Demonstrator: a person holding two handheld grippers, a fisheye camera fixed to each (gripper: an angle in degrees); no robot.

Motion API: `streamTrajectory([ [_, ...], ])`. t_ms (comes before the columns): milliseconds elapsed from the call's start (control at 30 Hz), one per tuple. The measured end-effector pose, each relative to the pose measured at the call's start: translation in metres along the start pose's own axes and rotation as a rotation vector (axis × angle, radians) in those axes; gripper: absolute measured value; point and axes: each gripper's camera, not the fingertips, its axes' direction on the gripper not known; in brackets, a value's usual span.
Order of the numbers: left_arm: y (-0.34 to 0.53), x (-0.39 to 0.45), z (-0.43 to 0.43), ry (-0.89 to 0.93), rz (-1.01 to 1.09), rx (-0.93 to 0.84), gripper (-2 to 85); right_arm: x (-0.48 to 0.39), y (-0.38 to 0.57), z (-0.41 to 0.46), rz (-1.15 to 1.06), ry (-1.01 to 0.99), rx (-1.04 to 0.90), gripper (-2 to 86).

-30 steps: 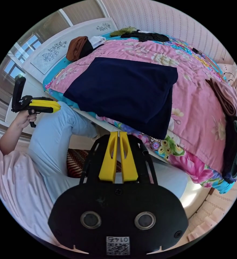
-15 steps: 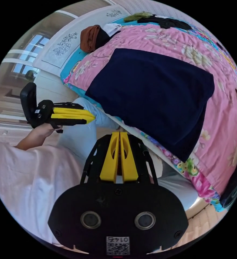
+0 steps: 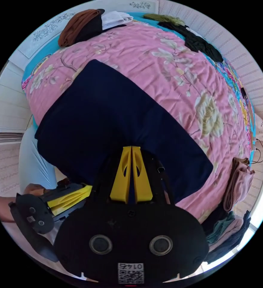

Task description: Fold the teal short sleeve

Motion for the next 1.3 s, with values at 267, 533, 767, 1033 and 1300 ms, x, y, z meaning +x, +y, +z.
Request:
streamTrajectory([
  [267, -0.009, 0.013, 0.015, -0.020, 0.075, 0.057, -1.0, 0.020, -0.005, 0.000, -0.038, -0.057, 0.006, -0.9],
  [533, -0.026, 0.021, 0.048, 0.057, 0.120, -0.009, -1.0, 0.073, -0.045, 0.000, 0.011, -0.090, -0.045, -0.5],
  [767, -0.039, 0.011, 0.052, 0.097, 0.123, -0.009, -0.9, 0.124, -0.008, -0.003, 0.152, -0.310, 0.122, -0.5],
  [1033, -0.038, -0.020, 0.017, 0.109, 0.006, 0.075, -0.9, 0.176, 0.208, -0.009, 0.505, -0.364, 0.409, 2.4],
  [1300, -0.098, -0.061, -0.012, 0.153, -0.017, 0.131, -0.5, 0.187, 0.304, 0.035, 0.716, -0.490, 0.472, 8.8],
])
